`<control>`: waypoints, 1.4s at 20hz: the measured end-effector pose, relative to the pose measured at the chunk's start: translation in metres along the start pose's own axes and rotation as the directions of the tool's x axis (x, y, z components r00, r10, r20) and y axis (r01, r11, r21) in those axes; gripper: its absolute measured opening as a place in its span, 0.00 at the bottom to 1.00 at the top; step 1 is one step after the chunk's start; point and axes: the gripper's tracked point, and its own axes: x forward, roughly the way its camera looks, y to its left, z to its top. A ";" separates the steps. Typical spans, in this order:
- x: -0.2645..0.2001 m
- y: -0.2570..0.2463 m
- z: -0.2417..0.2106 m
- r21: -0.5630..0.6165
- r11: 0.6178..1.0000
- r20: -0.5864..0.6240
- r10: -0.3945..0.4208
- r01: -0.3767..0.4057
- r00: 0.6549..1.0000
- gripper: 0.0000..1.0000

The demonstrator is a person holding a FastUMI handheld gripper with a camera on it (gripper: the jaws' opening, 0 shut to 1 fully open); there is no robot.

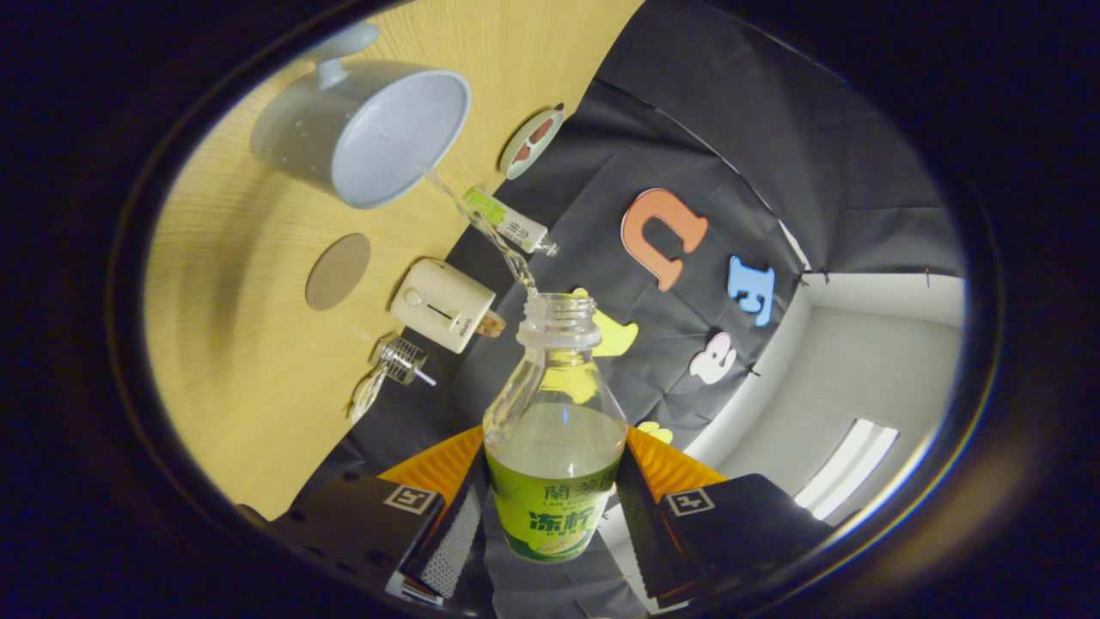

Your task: Take the bottle from table, then pour the juice into the cup, finally place the bottle on the coaster

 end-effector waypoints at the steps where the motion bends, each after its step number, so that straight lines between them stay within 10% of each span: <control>1: 0.000 0.001 -0.001 0.000 1.000 -0.004 0.005 -0.005 1.000 0.82; 28: -0.009 -0.041 0.012 -0.144 0.979 0.027 -0.144 0.146 0.989 0.81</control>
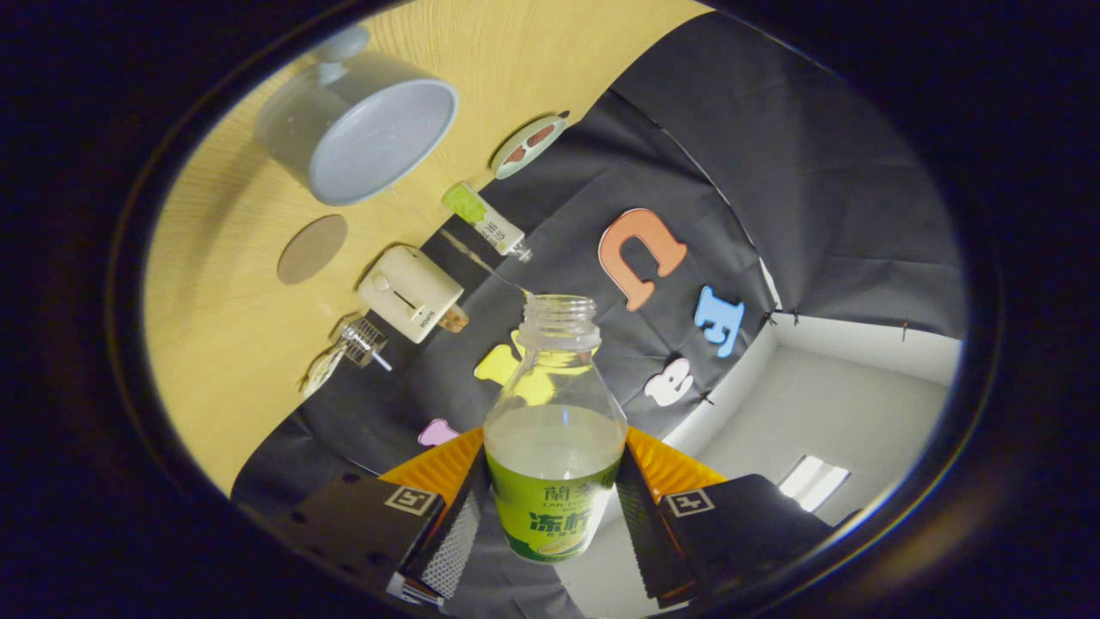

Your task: Take the bottle from table, then pour the juice into the cup, finally place the bottle on the coaster

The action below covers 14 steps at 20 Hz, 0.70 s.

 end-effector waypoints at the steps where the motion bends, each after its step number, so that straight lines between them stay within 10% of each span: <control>1: -0.001 -0.001 -0.001 -0.006 1.000 -0.003 0.001 -0.001 1.000 0.81; 14: -0.004 -0.010 -0.001 0.005 1.000 0.000 -0.016 0.016 1.000 0.81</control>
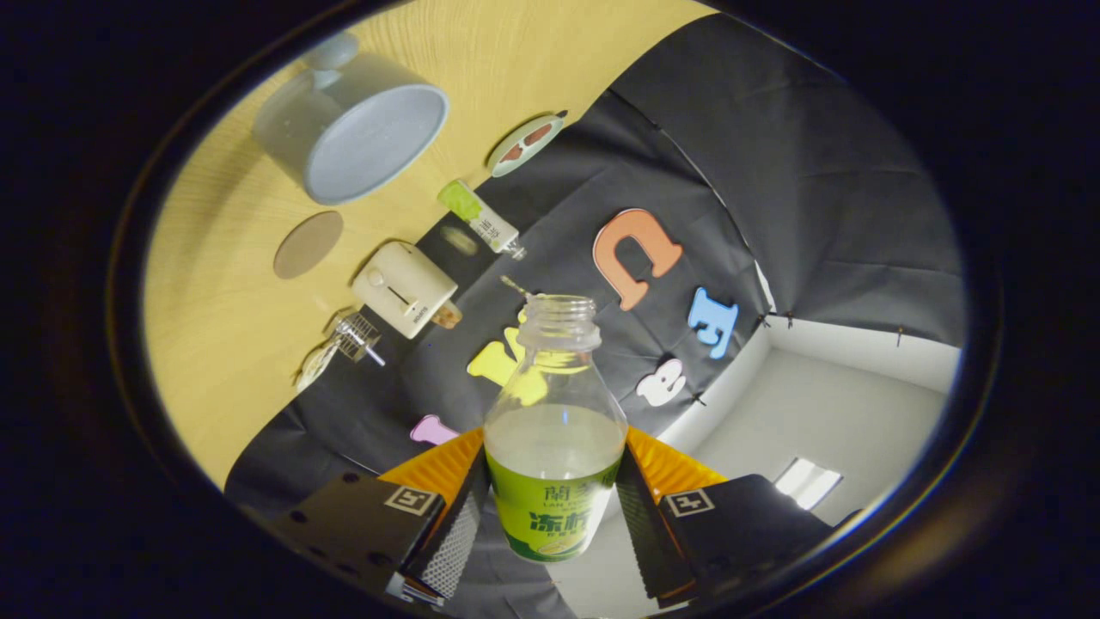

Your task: Take the bottle from table, then pour the juice into the cup, finally place the bottle on the coaster

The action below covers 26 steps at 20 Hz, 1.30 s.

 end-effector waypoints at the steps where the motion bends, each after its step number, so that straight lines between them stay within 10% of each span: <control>1: 0.001 0.001 -0.001 0.007 1.000 0.000 0.002 -0.002 1.000 0.81; 7: 0.000 0.023 -0.007 0.142 0.985 -0.005 0.103 -0.101 0.995 0.81; 13: -0.017 0.056 -0.004 0.515 0.787 0.067 0.358 -0.340 0.931 0.82; 17: -0.024 0.075 0.018 0.757 0.471 0.209 0.481 -0.452 0.851 0.82; 26: 0.001 0.107 0.057 0.926 -0.087 0.360 0.496 -0.368 0.790 0.82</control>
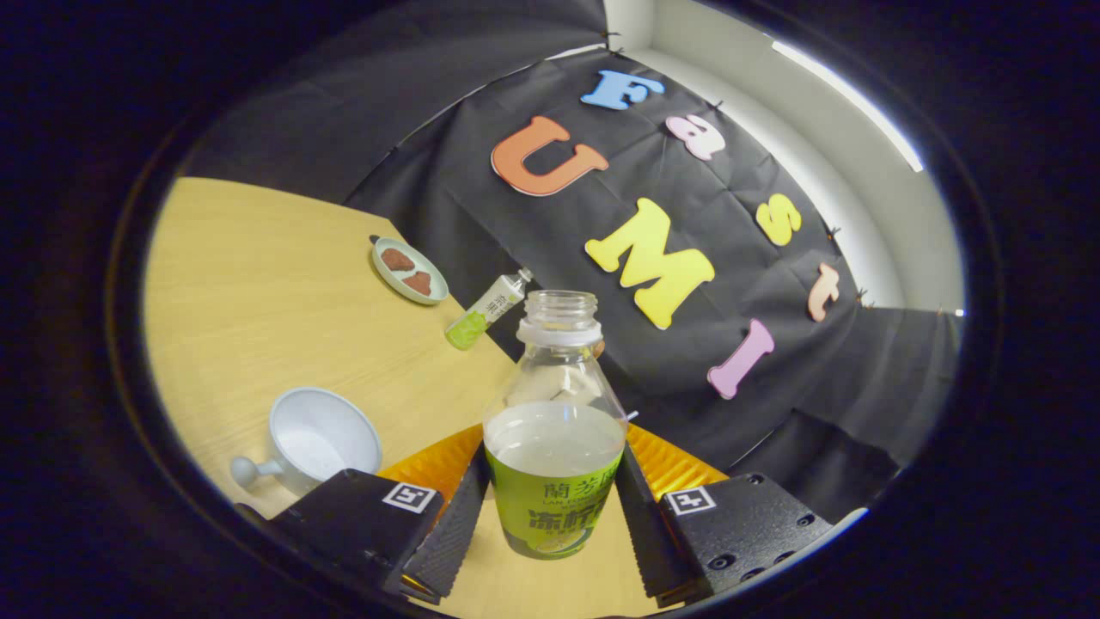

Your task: Take the bottle from table, then pour the juice into the cup, finally place the bottle on the coaster

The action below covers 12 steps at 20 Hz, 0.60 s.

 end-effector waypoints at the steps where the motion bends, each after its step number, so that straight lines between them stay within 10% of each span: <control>1: 0.003 0.001 0.001 0.053 0.998 0.005 0.019 -0.020 1.000 0.82; 12: 0.089 -0.025 0.025 0.539 0.831 0.079 0.112 -0.138 0.990 0.83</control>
